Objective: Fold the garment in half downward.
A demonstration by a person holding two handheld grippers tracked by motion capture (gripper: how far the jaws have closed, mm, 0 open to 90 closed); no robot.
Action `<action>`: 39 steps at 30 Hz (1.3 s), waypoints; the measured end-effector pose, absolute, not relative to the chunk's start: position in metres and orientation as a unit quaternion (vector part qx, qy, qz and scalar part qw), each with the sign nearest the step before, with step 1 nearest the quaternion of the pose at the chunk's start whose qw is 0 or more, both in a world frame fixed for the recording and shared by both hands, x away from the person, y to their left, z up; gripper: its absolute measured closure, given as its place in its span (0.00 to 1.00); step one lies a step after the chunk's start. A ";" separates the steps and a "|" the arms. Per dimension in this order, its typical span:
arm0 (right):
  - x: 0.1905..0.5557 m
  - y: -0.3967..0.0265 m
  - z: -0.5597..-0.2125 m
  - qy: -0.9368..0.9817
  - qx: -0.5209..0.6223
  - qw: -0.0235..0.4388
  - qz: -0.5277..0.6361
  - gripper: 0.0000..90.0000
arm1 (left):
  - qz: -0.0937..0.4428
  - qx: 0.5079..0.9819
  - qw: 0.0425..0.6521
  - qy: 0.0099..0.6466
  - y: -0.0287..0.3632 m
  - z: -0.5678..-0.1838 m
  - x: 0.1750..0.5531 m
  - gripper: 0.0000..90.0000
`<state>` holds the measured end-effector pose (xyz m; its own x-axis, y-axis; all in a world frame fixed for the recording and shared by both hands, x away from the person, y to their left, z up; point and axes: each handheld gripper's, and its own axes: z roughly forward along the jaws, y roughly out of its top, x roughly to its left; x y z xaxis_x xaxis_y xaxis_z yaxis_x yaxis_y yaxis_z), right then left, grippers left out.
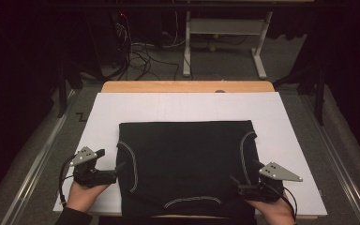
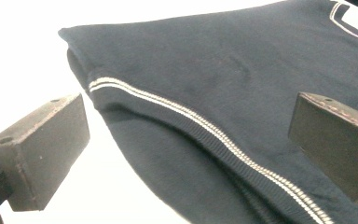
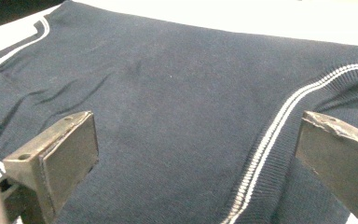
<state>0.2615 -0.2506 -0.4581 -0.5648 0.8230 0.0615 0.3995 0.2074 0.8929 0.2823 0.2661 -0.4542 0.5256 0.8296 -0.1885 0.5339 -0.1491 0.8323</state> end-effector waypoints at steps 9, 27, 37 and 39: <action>0.258 -0.226 -0.456 0.749 0.390 0.217 0.490 0.00 | 0.150 0.730 0.459 0.483 0.285 -0.462 0.293 0.00; 0.244 -0.131 -0.457 0.795 0.303 0.171 0.496 0.00 | 0.160 0.732 0.461 0.476 0.283 -0.463 0.296 0.00; 0.241 -0.095 -0.462 0.810 0.278 0.158 0.491 0.00 | 0.152 0.735 0.466 0.468 0.268 -0.464 0.307 0.00; 0.241 -0.089 -0.461 0.811 0.275 0.157 0.491 0.00 | 0.153 0.738 0.466 0.464 0.265 -0.463 0.310 0.00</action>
<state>0.2405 -0.0887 -0.4614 -0.7989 0.6013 0.0154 0.2926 0.3661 0.8834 0.3097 0.2647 -0.4635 0.5237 0.8264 -0.2071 0.5420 -0.1357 0.8293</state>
